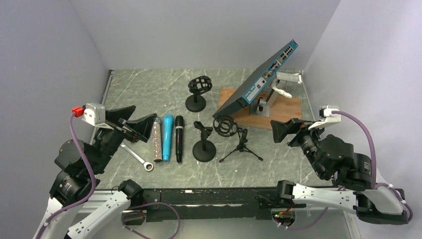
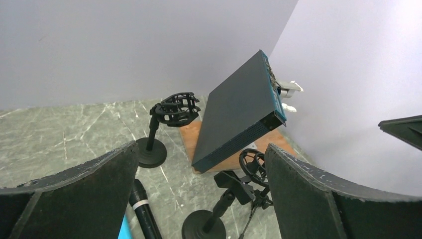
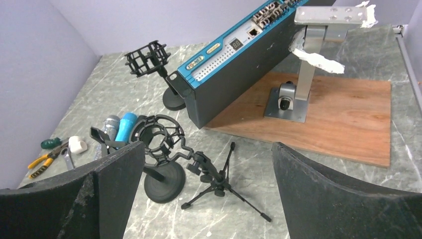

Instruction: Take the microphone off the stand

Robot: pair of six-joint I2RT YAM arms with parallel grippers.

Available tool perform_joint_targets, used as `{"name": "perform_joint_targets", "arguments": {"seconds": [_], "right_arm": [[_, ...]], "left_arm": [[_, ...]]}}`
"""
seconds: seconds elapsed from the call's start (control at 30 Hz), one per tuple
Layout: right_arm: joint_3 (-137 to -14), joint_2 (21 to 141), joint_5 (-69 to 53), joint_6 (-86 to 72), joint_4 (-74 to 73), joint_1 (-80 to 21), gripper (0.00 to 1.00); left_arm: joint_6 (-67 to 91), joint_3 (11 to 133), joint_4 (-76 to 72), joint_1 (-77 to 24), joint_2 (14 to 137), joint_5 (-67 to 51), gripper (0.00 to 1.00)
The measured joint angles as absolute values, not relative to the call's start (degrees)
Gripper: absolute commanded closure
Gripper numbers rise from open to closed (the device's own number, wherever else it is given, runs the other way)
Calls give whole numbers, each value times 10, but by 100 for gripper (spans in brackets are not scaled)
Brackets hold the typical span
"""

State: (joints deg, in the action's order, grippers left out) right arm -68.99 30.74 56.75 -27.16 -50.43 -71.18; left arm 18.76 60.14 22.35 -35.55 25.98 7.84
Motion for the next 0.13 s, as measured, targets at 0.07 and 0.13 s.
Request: {"name": "perform_joint_targets", "arguments": {"seconds": [0.07, 0.13], "right_arm": [[-690, 302, 571, -263, -496, -712, 0], [-685, 294, 573, -247, -477, -712, 0]], "left_arm": [[188, 604, 231, -356, 260, 78, 2], [188, 610, 238, -356, 262, 78, 2]]}}
